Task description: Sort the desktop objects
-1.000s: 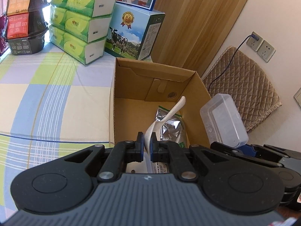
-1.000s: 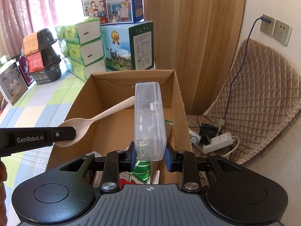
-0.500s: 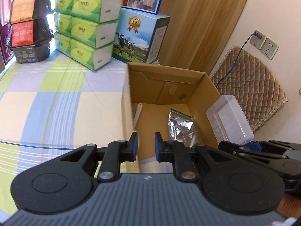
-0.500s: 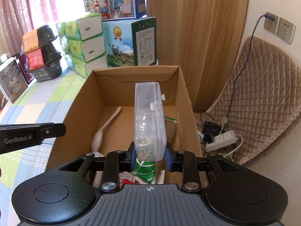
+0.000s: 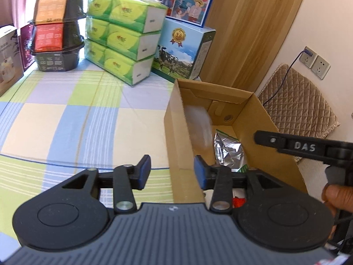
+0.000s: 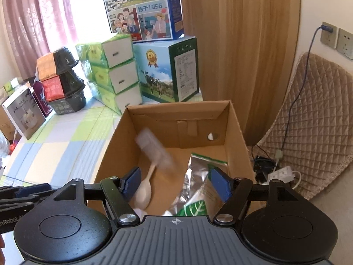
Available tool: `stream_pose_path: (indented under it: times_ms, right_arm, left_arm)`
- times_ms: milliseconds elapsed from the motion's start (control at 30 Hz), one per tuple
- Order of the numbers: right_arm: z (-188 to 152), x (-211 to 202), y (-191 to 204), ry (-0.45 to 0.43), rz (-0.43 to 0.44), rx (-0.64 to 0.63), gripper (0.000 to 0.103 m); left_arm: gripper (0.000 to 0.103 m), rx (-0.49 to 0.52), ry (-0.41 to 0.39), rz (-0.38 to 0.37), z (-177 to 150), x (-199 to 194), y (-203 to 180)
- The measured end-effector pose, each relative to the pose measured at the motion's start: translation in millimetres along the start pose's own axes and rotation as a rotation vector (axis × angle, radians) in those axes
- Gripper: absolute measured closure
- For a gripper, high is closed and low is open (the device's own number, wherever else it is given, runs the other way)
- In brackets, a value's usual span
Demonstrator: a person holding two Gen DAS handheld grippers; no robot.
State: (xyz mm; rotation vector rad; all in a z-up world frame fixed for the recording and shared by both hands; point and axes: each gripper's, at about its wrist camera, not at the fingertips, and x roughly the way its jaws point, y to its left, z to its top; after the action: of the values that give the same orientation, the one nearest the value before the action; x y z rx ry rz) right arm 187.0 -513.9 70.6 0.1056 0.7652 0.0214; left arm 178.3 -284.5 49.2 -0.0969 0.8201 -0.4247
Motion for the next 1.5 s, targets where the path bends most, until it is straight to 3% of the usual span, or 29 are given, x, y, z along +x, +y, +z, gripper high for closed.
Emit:
stream_pose_path:
  times_ms: [100,167,233,333,467,600,867,1167,1500]
  right_arm:
    - [-10.9,-15.5,-1.6,0.003,0.002,0.014,0.035]
    - [-22.2,-29.0,-2.0,-0.002,0.002,0.028,0.032]
    - [-34.8,-43.2,-2.0,-0.003,0.01,0.046,0.028]
    - [-55.2,-66.6,1.1,-0.007,0.019,0.065,0.022]
    - [-78.9,-96.0,5.1,-0.004,0.028,0.09,0.015]
    - [-98.0,-125.8,11.1,-0.011,0.03,0.088,0.002]
    - [-129.5,-173.1,19.9,-0.009,-0.005,0.051,0.002]
    - [-159.3,-207.7,25.8,-0.023,-0.05,0.051,0.002]
    - [-180.5,-225.1,33.7,-0.018,-0.05,0.047,0.002]
  left_arm:
    - [0.051,0.001,-0.001,0.007,-10.0,-11.2,4.6]
    - [0.035,0.009,-0.015,0.015,-18.2,-22.1,6.4]
    - [0.03,0.013,-0.028,0.022,-26.3,-34.3,7.3]
    - [0.013,0.031,-0.052,0.041,-37.6,-55.4,5.8]
    - [0.002,0.061,-0.066,0.073,-51.0,-81.3,-0.7]
    - [0.002,0.082,-0.059,0.102,-65.2,-103.6,-10.2]
    - [0.001,0.082,-0.042,0.102,-99.2,-140.8,-24.2]
    - [0.001,0.083,-0.07,0.096,-116.0,-172.6,-29.7]
    - [0.001,0.084,-0.026,0.085,-129.5,-183.2,-31.9]
